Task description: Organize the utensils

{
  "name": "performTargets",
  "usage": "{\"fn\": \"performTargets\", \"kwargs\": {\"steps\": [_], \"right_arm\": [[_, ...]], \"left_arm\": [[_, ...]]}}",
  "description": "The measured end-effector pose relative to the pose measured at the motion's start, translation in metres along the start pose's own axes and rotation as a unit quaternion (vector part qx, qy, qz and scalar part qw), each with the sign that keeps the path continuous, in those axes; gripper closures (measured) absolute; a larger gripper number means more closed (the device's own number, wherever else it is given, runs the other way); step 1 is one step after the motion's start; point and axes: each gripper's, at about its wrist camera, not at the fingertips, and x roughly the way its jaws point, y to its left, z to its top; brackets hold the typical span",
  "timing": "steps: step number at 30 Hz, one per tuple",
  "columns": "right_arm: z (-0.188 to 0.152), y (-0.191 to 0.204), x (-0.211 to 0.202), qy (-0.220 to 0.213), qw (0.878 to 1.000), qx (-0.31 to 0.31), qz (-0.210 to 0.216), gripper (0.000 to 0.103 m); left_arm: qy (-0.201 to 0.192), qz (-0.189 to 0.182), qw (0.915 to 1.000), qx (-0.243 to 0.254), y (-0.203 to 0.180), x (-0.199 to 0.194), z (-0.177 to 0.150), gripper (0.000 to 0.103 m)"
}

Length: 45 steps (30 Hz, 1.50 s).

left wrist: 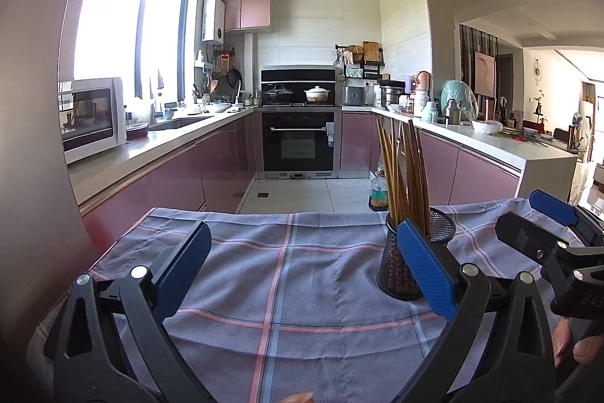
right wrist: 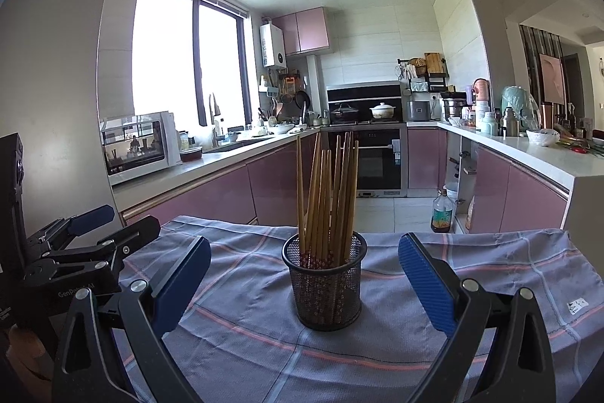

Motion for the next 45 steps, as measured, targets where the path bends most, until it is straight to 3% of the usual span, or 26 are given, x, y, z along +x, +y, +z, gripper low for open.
{"fn": "performTargets", "kwargs": {"steps": [45], "right_arm": [[0.003, 0.001, -0.002, -0.008, 1.0, 0.005, 0.001, 0.007]], "left_arm": [[-0.04, 0.019, 0.999, -0.006, -0.003, -0.011, -0.001, 0.006]]}}
